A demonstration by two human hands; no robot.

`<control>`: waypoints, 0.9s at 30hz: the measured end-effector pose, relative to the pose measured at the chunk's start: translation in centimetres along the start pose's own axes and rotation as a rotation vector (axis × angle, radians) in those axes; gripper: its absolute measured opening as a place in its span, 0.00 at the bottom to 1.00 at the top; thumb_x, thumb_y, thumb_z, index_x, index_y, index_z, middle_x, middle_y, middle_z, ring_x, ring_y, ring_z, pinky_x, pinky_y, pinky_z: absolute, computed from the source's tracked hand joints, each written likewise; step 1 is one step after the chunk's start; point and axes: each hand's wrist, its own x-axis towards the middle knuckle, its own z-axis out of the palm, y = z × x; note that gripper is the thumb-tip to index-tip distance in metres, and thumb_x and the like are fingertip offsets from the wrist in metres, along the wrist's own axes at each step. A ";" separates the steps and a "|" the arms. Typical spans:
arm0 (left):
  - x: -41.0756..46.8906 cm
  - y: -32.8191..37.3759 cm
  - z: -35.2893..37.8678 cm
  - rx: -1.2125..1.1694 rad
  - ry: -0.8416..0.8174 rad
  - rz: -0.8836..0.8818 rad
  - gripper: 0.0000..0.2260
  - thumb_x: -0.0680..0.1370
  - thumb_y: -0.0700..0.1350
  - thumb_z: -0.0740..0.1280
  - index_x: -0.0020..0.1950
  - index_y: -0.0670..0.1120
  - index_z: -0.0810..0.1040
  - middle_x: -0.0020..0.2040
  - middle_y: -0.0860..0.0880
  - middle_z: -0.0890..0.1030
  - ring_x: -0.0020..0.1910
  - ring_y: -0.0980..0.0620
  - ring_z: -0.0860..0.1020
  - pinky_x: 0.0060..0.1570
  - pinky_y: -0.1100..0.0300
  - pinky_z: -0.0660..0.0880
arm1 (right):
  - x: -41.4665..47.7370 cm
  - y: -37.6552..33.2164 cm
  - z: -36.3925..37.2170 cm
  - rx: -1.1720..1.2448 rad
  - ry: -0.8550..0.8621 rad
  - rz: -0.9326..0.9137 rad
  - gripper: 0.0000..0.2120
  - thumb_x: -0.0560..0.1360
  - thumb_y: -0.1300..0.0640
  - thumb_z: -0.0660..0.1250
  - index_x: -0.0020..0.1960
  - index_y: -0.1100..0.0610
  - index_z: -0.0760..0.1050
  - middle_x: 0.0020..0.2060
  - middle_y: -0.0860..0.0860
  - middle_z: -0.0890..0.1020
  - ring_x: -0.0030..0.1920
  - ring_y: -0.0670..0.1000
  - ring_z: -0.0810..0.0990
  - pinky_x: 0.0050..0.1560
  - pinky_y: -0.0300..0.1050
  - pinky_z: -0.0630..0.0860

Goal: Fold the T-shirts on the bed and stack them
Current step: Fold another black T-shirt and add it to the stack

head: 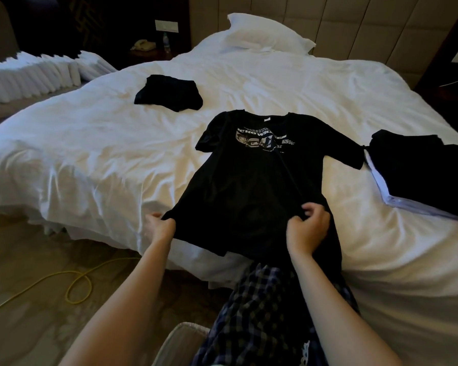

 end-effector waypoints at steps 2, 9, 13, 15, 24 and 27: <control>0.9 1.8 0.3 0.064 0.025 0.103 0.18 0.75 0.35 0.62 0.64 0.43 0.67 0.64 0.41 0.69 0.62 0.40 0.70 0.62 0.46 0.71 | 0.5 -1.7 1.6 0.011 -0.129 -0.047 0.13 0.70 0.71 0.62 0.51 0.59 0.73 0.49 0.52 0.71 0.49 0.54 0.73 0.48 0.47 0.70; 2.9 8.9 2.2 0.202 -0.093 0.273 0.15 0.78 0.39 0.58 0.64 0.44 0.70 0.59 0.49 0.74 0.48 0.50 0.73 0.38 0.61 0.67 | 4.3 -6.3 7.4 -0.089 -0.486 -0.075 0.11 0.73 0.67 0.62 0.49 0.52 0.70 0.47 0.48 0.70 0.38 0.43 0.70 0.34 0.32 0.64; 6.0 11.2 4.8 0.055 -0.281 0.178 0.07 0.78 0.38 0.58 0.46 0.43 0.76 0.42 0.41 0.75 0.41 0.43 0.74 0.42 0.57 0.70 | 6.4 -7.1 10.0 -0.122 -0.624 -0.074 0.10 0.74 0.65 0.63 0.49 0.51 0.71 0.45 0.48 0.70 0.38 0.43 0.71 0.35 0.34 0.66; 7.6 12.1 6.3 -0.038 -0.323 0.069 0.09 0.79 0.38 0.57 0.40 0.41 0.73 0.36 0.44 0.73 0.33 0.47 0.72 0.36 0.59 0.70 | 7.6 -7.4 11.5 -0.119 -0.685 -0.061 0.10 0.74 0.64 0.62 0.50 0.50 0.71 0.45 0.48 0.70 0.40 0.44 0.72 0.36 0.34 0.67; 12.8 15.6 13.2 -0.273 -0.618 -0.285 0.16 0.82 0.50 0.55 0.40 0.42 0.71 0.20 0.48 0.73 0.17 0.53 0.72 0.18 0.68 0.66 | 12.0 -6.3 16.0 -0.024 -0.865 0.066 0.10 0.76 0.64 0.63 0.51 0.50 0.72 0.51 0.51 0.72 0.45 0.47 0.75 0.42 0.37 0.73; 13.7 16.8 15.4 -0.350 -0.619 -0.299 0.16 0.82 0.50 0.57 0.38 0.44 0.71 0.22 0.48 0.74 0.17 0.52 0.72 0.17 0.69 0.66 | 13.3 -5.6 16.8 -0.003 -0.915 0.083 0.11 0.76 0.64 0.62 0.49 0.47 0.71 0.51 0.51 0.73 0.46 0.49 0.76 0.45 0.40 0.75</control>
